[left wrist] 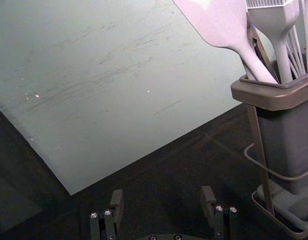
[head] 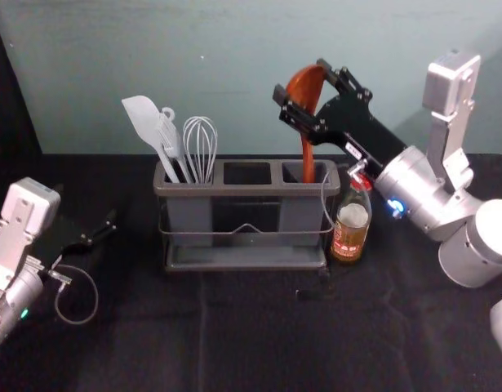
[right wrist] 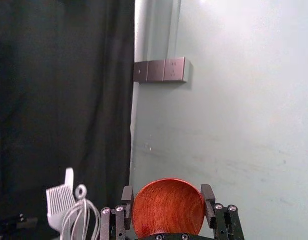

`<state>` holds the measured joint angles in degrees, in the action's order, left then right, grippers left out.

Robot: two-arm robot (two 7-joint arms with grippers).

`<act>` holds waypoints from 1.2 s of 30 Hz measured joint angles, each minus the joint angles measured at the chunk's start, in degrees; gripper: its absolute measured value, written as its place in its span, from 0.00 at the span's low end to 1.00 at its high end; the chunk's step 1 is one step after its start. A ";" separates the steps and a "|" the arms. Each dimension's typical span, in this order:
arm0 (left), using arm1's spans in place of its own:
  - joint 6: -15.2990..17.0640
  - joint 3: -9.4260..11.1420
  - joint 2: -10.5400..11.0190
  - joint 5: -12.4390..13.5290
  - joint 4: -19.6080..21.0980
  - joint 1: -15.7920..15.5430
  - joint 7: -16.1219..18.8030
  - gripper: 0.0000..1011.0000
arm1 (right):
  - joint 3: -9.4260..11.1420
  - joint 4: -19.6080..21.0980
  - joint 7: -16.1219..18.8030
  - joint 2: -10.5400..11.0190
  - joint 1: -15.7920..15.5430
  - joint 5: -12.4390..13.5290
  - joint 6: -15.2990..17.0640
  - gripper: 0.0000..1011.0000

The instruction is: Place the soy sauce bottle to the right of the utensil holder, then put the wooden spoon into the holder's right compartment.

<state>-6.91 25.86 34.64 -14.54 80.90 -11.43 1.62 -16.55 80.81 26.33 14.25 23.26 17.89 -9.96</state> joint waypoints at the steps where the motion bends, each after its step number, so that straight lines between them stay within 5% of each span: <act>1: 0.00 0.00 0.00 0.00 0.00 0.00 0.00 1.00 | -0.08 -0.25 -0.03 0.06 -0.12 0.12 -0.17 0.83; 33: 0.00 0.00 0.00 0.00 0.00 0.00 0.00 1.00 | -2.19 -5.13 -0.13 0.47 -1.66 1.67 -3.33 0.83; 36: 0.00 0.00 0.00 0.00 0.00 0.00 0.00 1.00 | -2.12 -4.85 -0.15 0.47 -1.70 1.70 -3.40 0.88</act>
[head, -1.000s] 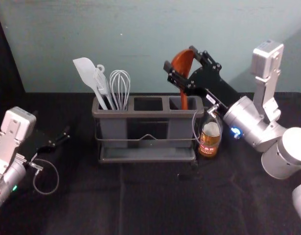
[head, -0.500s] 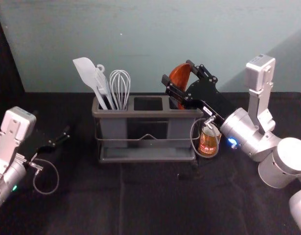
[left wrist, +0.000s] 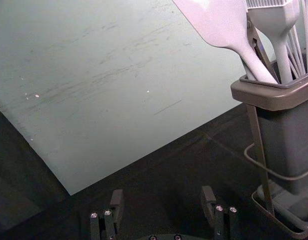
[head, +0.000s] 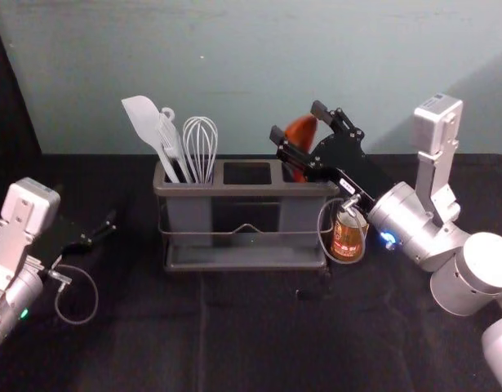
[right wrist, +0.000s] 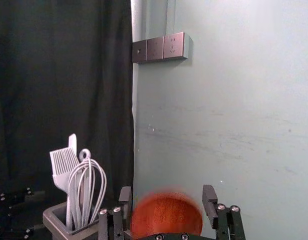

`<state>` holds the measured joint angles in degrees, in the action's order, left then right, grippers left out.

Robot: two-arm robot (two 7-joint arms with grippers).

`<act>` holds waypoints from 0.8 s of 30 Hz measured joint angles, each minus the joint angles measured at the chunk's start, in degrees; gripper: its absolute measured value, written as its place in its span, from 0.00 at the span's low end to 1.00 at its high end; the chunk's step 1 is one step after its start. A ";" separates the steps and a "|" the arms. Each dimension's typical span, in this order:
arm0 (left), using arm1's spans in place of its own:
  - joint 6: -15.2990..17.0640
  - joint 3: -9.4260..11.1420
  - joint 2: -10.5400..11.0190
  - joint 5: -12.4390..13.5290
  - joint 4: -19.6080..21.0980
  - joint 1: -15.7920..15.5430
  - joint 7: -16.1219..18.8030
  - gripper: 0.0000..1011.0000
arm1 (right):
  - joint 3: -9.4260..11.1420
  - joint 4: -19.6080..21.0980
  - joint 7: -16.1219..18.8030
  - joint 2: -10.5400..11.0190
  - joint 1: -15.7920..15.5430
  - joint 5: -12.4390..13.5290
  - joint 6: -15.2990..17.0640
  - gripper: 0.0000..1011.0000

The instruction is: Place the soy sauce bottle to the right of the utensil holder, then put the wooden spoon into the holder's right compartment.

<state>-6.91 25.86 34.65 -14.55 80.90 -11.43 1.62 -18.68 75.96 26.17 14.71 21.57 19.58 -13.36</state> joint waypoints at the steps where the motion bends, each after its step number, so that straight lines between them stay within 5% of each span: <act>1: 0.00 0.00 0.00 0.00 0.00 0.00 0.00 1.00 | 0.02 0.09 -0.01 0.01 -0.01 0.02 0.00 0.90; 5: 0.00 0.00 0.00 0.00 0.00 -0.01 0.00 1.00 | 0.12 1.53 -0.13 0.27 -0.11 0.07 0.01 0.99; 18: 0.00 0.00 0.00 0.00 0.00 0.00 0.00 1.00 | 0.67 10.61 -2.46 2.39 -1.48 -3.54 -0.47 0.99; 24: 0.00 0.00 0.00 0.00 0.00 0.00 0.00 1.00 | 1.68 11.35 -3.90 2.65 -2.32 -4.75 -1.04 0.99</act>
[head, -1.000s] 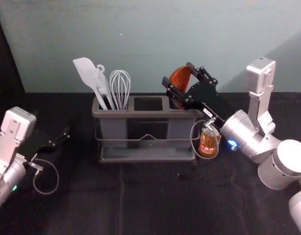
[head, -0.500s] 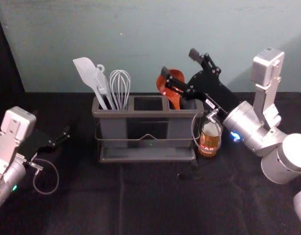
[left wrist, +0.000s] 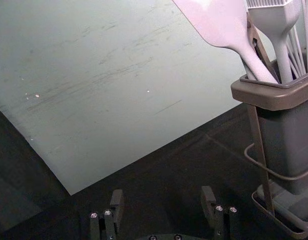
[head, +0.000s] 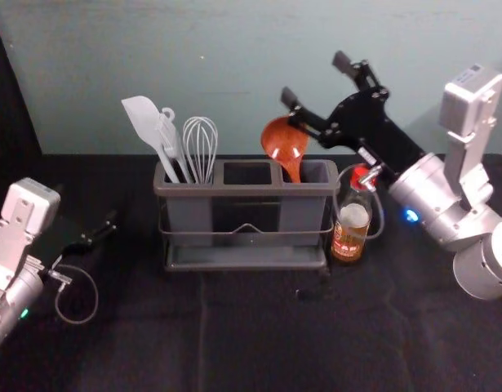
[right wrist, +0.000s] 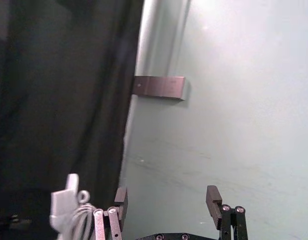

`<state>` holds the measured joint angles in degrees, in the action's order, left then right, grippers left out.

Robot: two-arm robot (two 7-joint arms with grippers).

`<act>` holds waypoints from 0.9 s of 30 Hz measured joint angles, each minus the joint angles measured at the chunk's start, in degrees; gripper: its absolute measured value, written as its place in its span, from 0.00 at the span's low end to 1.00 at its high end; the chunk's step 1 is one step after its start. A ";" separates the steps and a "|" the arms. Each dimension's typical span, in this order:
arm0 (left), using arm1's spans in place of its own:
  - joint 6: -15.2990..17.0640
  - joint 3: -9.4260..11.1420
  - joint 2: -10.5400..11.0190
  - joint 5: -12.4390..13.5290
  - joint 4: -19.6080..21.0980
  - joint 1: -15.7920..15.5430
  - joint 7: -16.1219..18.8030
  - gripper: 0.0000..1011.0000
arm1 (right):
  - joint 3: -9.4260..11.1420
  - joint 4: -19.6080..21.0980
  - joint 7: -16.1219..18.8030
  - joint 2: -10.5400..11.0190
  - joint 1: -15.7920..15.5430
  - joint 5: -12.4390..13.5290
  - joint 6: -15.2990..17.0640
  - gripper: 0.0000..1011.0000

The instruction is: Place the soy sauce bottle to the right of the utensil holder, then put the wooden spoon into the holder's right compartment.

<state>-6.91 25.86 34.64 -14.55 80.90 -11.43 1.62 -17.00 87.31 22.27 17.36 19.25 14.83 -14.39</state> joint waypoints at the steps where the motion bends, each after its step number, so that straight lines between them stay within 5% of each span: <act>1: 0.00 0.00 0.00 0.00 0.00 0.00 0.00 1.00 | 0.35 0.03 -0.52 -0.10 -0.20 -0.25 -0.28 0.99; 11: 0.00 0.00 0.00 0.00 0.00 0.00 0.00 1.00 | 6.64 -0.24 -14.39 -3.60 -2.94 -9.47 -4.42 0.99; 18: 0.00 0.00 0.00 0.00 0.00 0.00 0.00 1.00 | 9.64 -2.57 -17.34 -4.11 -3.81 -11.71 -2.98 0.99; 27: 0.00 0.00 0.00 0.00 0.00 0.00 0.00 1.00 | 12.00 -8.81 -16.17 -3.38 -4.75 -12.08 0.77 0.99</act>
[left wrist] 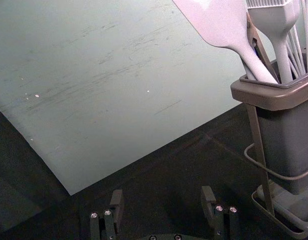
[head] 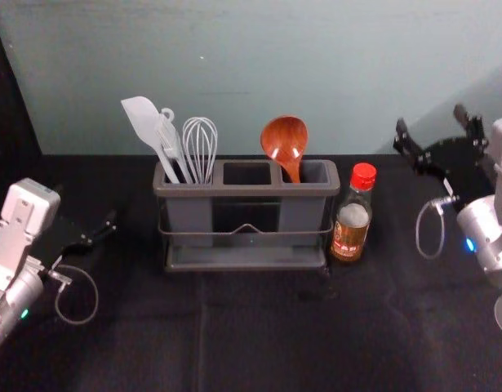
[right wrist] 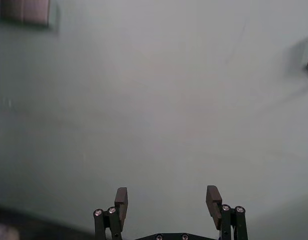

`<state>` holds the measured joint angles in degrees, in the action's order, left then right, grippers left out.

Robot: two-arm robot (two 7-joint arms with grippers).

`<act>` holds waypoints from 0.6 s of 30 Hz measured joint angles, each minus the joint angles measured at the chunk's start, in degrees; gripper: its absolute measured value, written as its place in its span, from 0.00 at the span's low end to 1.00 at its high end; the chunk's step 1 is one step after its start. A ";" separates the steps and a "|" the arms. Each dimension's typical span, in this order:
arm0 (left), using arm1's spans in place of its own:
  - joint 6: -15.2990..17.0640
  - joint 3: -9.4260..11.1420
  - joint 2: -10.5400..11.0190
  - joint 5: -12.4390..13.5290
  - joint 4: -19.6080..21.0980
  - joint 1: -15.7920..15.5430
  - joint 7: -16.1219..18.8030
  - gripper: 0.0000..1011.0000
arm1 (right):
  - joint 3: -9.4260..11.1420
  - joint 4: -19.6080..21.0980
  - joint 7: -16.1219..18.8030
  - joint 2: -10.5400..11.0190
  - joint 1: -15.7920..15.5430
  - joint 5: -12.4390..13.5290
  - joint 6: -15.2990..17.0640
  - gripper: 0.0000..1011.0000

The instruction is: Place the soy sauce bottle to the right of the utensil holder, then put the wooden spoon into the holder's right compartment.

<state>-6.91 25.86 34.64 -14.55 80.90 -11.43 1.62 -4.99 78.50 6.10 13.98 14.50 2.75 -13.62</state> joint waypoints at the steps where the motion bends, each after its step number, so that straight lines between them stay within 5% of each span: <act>1: 0.00 0.00 0.00 0.00 0.00 0.00 0.00 1.00 | 0.03 -0.43 0.21 0.05 -0.04 -0.06 0.24 0.99; 9: 0.00 0.00 0.00 0.00 0.00 0.00 0.00 1.00 | 0.03 -6.58 3.22 0.06 -0.03 -0.86 0.98 0.99; 18: 0.00 0.00 0.00 0.00 0.00 0.00 0.00 1.00 | 0.07 -8.60 4.65 -0.59 0.38 -1.35 0.87 0.99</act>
<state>-6.91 25.86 34.65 -14.55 80.90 -11.43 1.62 -4.92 69.90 10.75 13.39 14.88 1.40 -12.75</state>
